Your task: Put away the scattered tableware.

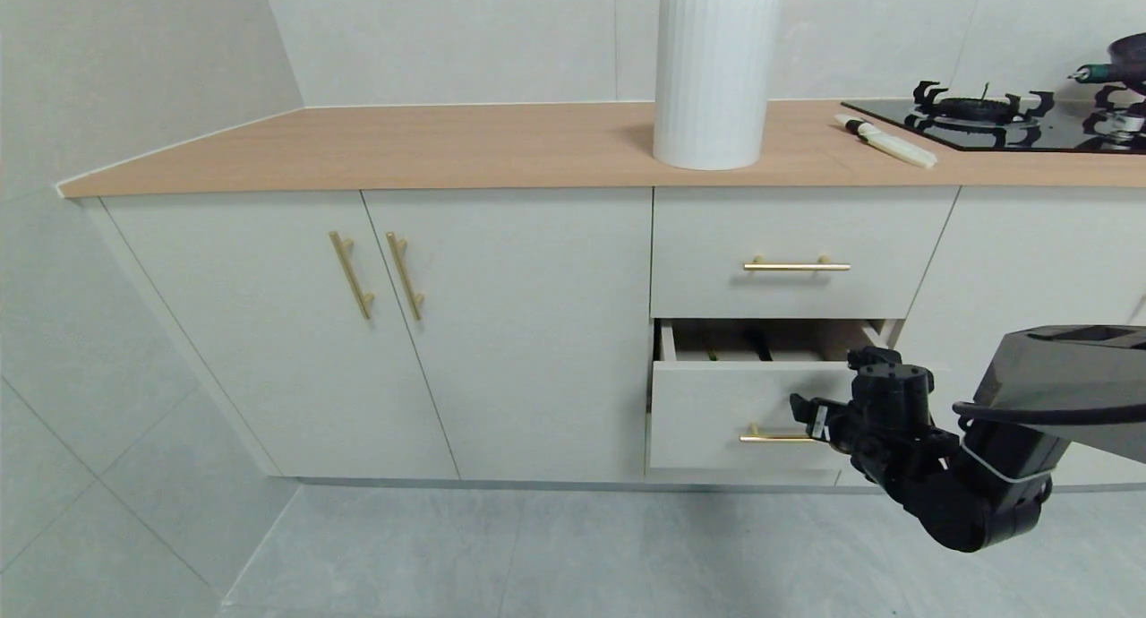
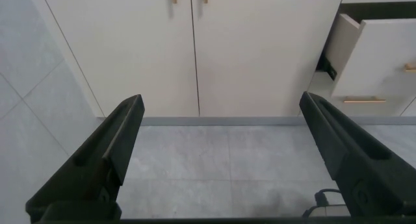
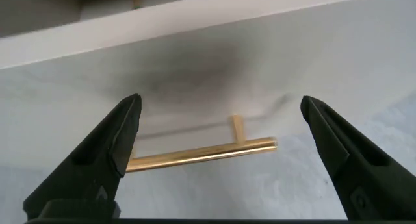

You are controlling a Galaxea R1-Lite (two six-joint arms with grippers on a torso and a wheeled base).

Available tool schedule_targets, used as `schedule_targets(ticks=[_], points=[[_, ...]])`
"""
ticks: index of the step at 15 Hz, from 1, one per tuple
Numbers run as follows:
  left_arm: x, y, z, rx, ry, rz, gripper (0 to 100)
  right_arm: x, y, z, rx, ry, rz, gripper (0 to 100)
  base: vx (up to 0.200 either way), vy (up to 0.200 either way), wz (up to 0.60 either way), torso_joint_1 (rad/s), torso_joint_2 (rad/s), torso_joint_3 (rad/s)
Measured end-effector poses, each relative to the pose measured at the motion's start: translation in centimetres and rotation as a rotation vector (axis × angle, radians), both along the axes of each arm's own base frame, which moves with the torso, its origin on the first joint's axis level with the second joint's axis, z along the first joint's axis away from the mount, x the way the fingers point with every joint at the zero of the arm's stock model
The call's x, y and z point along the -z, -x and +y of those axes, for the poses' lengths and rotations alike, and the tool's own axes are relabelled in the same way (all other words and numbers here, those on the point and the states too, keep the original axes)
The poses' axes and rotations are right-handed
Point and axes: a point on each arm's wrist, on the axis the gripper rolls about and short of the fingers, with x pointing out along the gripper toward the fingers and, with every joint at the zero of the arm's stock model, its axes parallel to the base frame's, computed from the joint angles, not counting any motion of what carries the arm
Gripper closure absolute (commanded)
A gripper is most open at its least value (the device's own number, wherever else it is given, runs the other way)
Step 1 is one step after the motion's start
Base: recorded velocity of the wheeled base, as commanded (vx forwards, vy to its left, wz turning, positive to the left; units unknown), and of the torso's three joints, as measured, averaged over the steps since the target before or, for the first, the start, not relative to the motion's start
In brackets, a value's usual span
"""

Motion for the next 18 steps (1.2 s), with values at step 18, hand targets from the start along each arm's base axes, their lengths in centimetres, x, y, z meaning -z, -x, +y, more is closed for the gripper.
schedule_targets(ticks=[18], points=[[0.0,0.0,0.0,0.000,0.000,0.000,0,0.6,-7.3,-4.0,0.177,-0.108,-0.165,0,0.000,0.000,0.00,0.000,0.00,0.000]])
